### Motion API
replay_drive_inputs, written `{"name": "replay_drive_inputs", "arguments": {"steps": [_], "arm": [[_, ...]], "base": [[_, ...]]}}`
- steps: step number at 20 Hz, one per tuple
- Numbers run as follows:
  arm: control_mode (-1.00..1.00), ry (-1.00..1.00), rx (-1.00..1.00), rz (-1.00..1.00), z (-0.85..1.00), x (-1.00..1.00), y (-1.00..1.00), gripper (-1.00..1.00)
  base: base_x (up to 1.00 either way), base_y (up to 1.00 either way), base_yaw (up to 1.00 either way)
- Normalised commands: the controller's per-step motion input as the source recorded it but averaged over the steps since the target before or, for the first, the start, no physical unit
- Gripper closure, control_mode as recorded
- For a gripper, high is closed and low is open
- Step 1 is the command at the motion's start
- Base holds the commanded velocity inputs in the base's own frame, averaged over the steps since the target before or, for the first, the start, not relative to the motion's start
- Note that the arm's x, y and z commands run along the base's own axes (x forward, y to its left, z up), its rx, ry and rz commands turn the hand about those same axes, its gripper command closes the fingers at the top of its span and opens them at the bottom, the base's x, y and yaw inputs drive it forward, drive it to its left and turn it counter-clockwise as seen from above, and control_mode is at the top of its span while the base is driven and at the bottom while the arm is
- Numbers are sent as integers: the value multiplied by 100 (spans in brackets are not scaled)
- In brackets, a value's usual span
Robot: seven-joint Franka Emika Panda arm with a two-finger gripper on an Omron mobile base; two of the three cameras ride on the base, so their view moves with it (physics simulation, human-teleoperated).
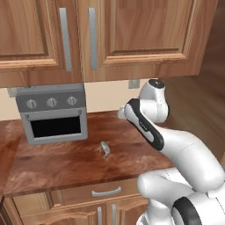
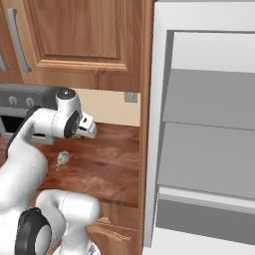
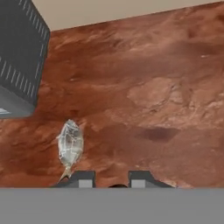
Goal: Open the fridge, remove the pear, mushroom, and fish, and place them on any counter.
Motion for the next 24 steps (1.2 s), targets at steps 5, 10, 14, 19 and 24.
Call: {"name": "replay_drive_inputs", "arguments": {"steps": [5, 10, 14, 19, 24], "arm": [[-100, 13, 0, 0, -67, 60, 8, 100], [-100, 7, 0, 0, -75, 53, 10, 100], [-100, 2, 0, 0, -76, 34, 19, 100], [-100, 0, 0, -1, -69, 15, 18, 100], [-100, 1, 0, -3, -44, 5, 9, 100]], "base": [[0, 0, 0], [0, 0, 0], [0, 0, 0], [0, 0, 0], [0, 0, 0]]}}
